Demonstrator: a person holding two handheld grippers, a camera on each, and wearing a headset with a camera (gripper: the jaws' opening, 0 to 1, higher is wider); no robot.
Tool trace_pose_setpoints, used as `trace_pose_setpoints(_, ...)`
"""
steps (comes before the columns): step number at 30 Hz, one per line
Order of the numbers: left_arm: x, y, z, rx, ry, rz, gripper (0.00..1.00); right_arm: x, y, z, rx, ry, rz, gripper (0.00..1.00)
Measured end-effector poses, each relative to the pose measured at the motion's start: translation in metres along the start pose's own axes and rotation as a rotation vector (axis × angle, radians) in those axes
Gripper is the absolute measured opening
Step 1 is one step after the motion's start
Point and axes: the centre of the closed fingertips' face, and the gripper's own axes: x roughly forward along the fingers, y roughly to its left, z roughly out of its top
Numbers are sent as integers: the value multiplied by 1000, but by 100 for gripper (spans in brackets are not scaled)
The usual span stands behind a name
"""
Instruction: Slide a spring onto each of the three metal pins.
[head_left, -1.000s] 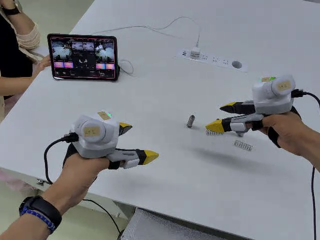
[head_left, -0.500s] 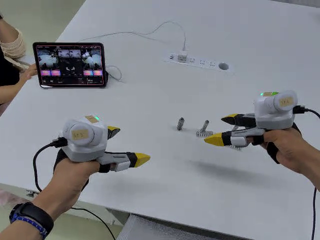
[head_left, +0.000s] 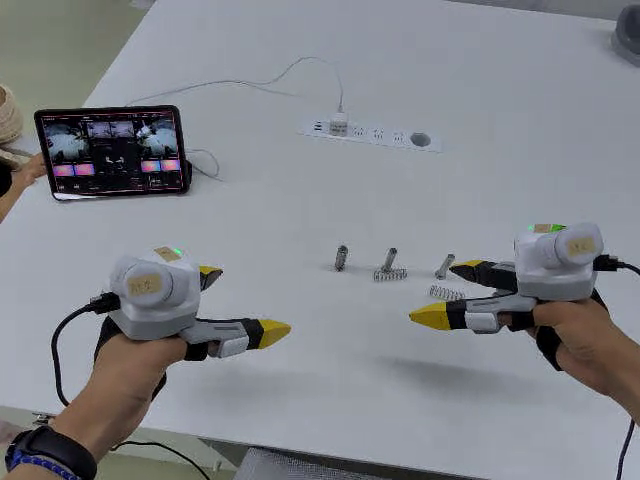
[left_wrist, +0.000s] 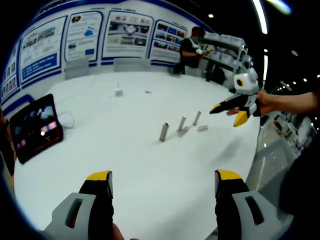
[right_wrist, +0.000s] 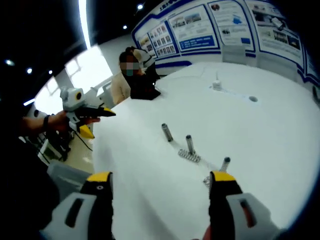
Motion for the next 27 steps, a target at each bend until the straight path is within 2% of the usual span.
trace_pose_setpoints(10, 9, -1, 1, 1, 8, -20, 92, -21, -4, -18, 59, -33, -42, 85)
trace_pose_setpoints(27, 28, -28, -1, 31, 51, -79, 94, -43, -7, -44, 116, -48, -75, 88)
